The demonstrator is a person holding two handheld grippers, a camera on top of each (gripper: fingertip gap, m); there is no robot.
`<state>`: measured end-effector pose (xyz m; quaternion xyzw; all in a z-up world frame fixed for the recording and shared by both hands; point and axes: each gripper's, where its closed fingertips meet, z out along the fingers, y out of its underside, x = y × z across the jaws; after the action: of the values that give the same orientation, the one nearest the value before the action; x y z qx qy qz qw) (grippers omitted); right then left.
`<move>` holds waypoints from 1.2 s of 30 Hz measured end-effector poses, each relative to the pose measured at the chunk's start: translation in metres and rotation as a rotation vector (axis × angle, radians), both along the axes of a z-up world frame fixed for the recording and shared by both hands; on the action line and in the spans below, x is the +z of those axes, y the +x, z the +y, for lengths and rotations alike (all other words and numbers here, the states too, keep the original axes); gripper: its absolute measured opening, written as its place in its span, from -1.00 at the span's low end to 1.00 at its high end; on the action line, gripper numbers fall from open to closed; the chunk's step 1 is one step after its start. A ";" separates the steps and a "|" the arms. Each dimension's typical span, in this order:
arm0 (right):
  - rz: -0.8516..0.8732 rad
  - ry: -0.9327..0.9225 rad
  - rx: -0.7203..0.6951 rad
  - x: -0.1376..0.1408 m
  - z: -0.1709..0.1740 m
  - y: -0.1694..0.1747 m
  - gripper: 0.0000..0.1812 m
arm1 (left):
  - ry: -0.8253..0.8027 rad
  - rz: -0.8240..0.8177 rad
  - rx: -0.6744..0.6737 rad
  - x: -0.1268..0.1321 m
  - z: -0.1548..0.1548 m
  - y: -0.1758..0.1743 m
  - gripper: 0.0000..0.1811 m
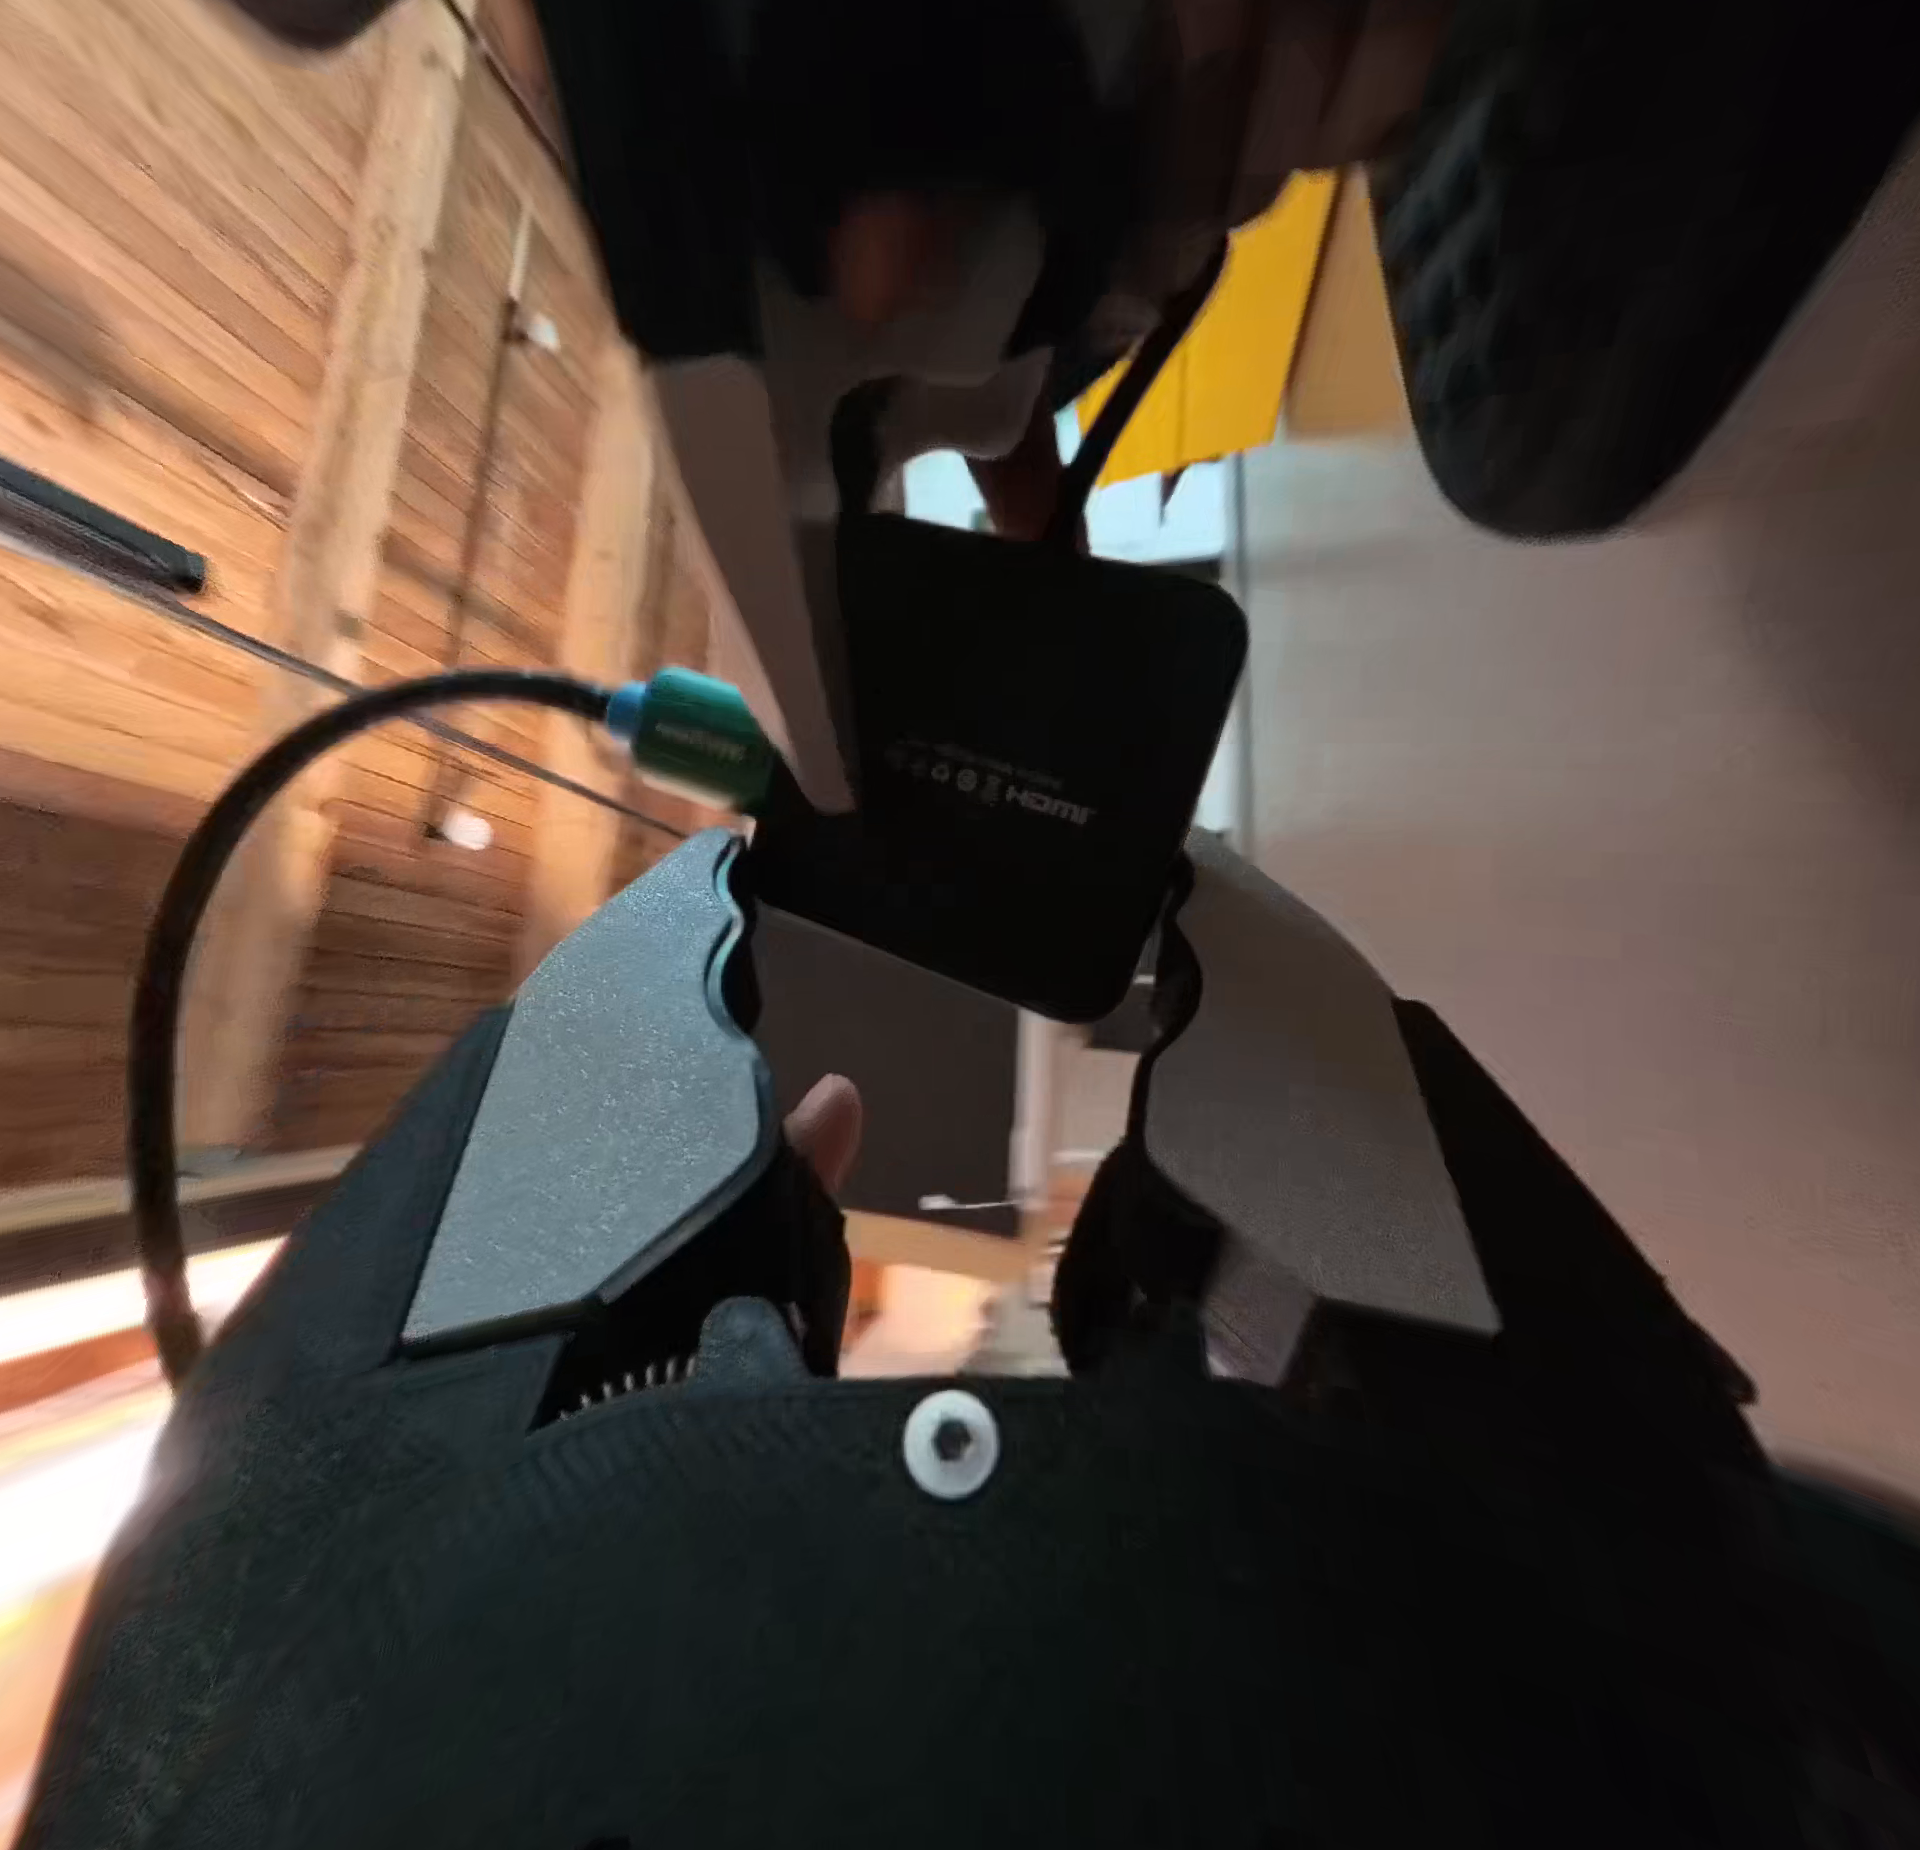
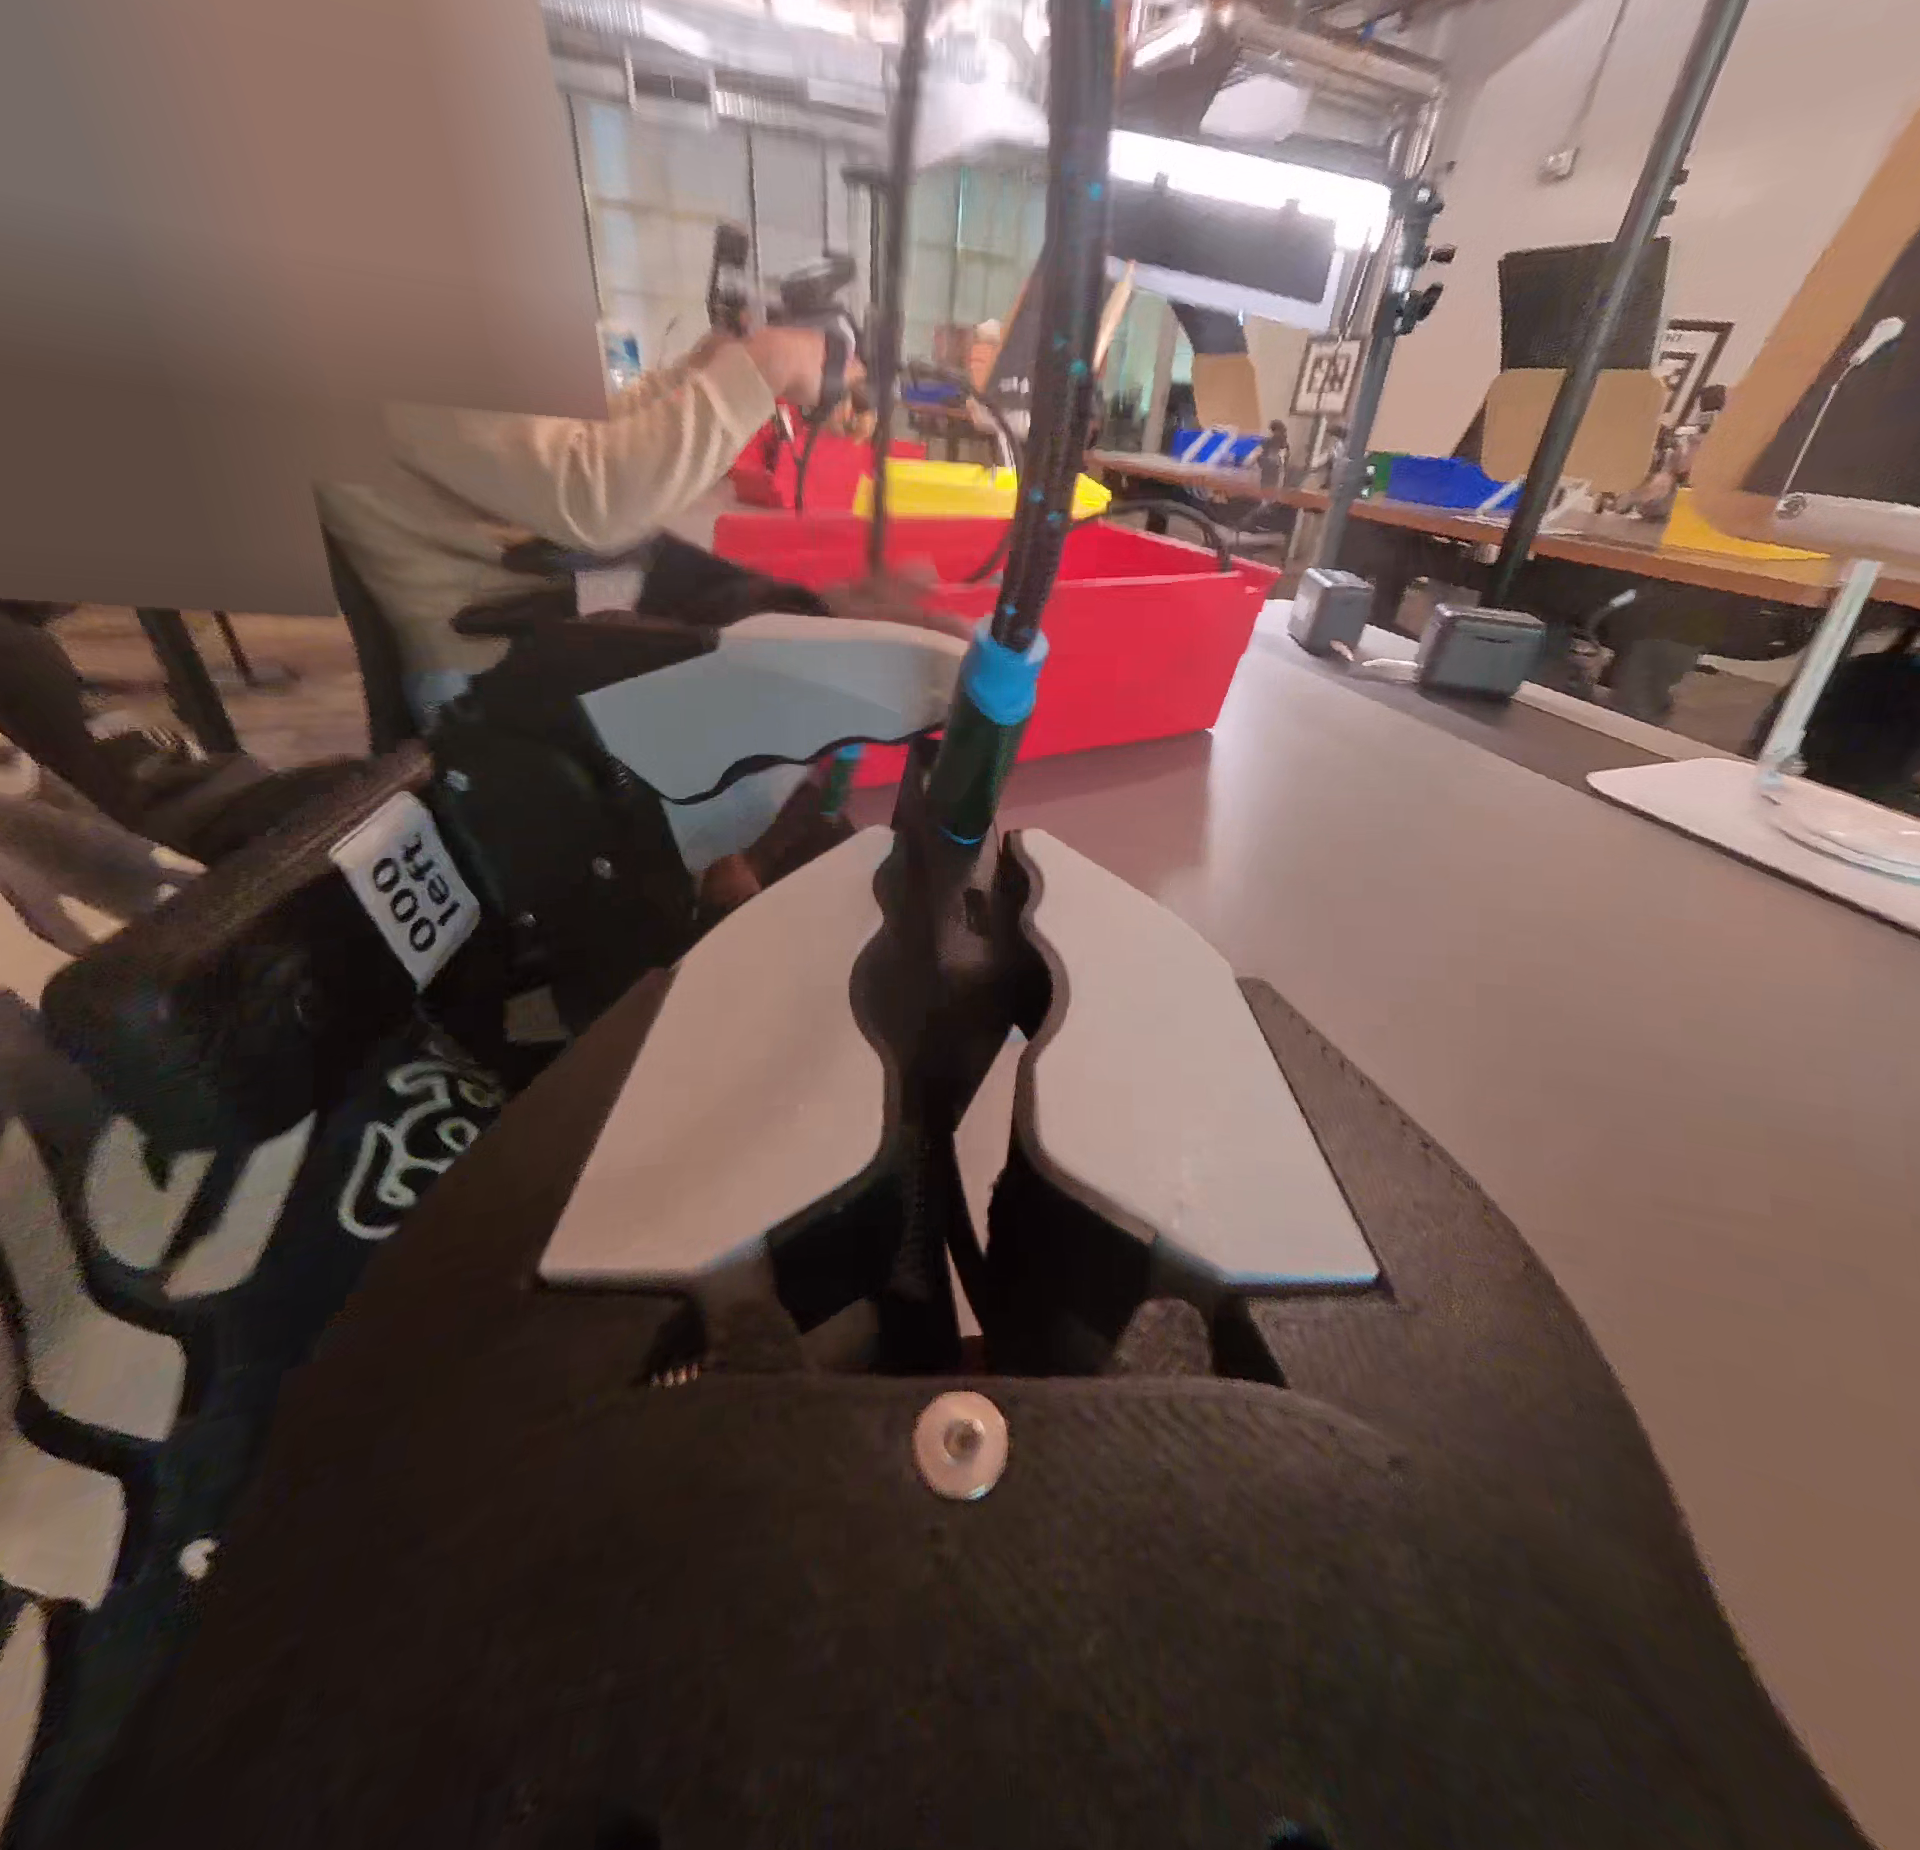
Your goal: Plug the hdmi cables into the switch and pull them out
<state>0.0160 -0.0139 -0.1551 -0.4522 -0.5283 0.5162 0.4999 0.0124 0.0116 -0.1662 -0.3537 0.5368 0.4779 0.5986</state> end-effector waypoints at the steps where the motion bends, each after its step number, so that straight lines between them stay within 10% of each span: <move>1: 0.041 -0.061 0.023 0.005 0.002 0.003 -0.81 | -0.056 -0.112 -0.025 0.002 0.001 -0.002 -0.19; 8: 0.460 -0.666 0.202 0.048 0.035 0.034 -0.85 | -0.532 -1.068 -0.576 0.037 -0.023 0.013 -0.16; 14: 0.582 -0.763 0.312 0.057 0.012 0.025 -0.84 | -0.730 -1.992 -1.027 0.062 -0.023 0.004 -0.17; 23: 0.549 -0.731 0.335 0.046 -0.016 0.003 -0.84 | -0.600 -1.983 -1.121 0.062 -0.038 0.012 -0.83; 36: 0.598 -0.762 0.262 0.050 0.003 0.001 -0.87 | -0.667 -2.156 -1.121 0.054 -0.031 -0.004 -0.86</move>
<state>0.0172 -0.0110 -0.1052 -0.3648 -0.1884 0.8378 0.3598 0.0080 -0.0191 -0.1123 -0.4211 -0.0532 -0.5308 0.7336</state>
